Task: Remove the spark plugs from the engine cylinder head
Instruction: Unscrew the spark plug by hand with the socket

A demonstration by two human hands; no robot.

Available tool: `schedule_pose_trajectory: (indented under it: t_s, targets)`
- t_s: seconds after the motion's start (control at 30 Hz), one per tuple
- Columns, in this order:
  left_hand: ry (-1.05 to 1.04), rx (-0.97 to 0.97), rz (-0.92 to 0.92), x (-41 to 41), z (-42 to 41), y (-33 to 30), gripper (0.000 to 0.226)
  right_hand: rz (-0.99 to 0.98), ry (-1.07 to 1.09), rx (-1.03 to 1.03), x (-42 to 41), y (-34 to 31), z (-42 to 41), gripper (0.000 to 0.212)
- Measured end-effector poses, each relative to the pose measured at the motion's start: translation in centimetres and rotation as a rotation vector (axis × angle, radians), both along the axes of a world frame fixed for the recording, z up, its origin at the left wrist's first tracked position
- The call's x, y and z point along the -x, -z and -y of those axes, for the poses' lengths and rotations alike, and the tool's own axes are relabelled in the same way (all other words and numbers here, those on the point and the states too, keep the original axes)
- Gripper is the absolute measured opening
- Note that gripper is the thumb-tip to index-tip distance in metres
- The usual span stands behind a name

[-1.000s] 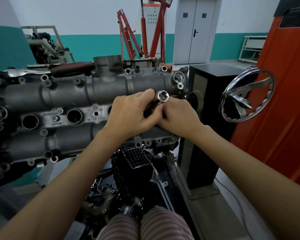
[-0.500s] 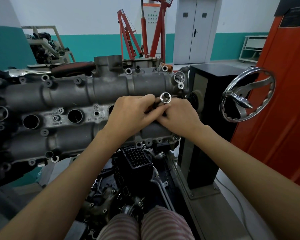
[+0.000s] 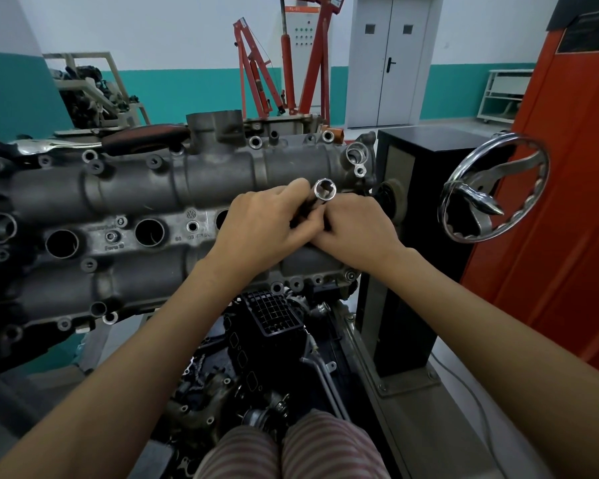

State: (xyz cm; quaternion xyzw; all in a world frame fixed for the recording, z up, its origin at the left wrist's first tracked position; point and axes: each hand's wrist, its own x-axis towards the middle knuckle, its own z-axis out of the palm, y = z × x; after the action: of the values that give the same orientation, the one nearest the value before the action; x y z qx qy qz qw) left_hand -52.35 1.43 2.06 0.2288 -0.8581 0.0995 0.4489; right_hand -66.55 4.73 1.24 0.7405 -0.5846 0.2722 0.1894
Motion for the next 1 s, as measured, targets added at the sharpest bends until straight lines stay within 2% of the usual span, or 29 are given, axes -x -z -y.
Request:
schedule_pose_trajectory:
  t_s: [0.07,0.23,0.37,0.6,0.7,0.77,0.87,1.0]
  targets:
    - [-0.012,0.037,0.001,-0.06,0.09,0.08,0.045,0.011,0.005,-0.005,0.12,0.16,0.14,0.042]
    - [-0.001,0.037,-0.012,-0.19,0.15,0.12,0.051,0.023,-0.040,0.002,0.12,0.17,-0.09,0.028]
    - [0.003,0.004,-0.006,-0.19,-0.10,0.03,0.053,0.025,-0.085,0.047,0.04,0.12,-0.40,0.041]
    - [-0.005,0.045,-0.027,-0.06,-0.41,-0.10,0.031,0.045,-0.078,0.037,-0.01,0.22,-0.18,0.052]
    - [-0.011,0.077,-0.024,-0.08,-0.08,0.07,0.035,0.043,-0.062,0.048,-0.11,0.16,-0.24,0.055]
    - [-0.021,0.068,-0.026,-0.15,0.14,0.11,0.042,0.026,-0.052,0.059,-0.16,0.12,-0.28,0.051]
    - [-0.022,0.047,-0.016,-0.20,0.21,0.12,0.047,0.051,-0.062,0.028,0.01,0.11,-0.19,0.027]
    - [-0.026,-0.002,0.004,-0.13,0.04,0.08,0.055,0.026,-0.088,0.050,-0.09,0.07,-0.31,0.031]
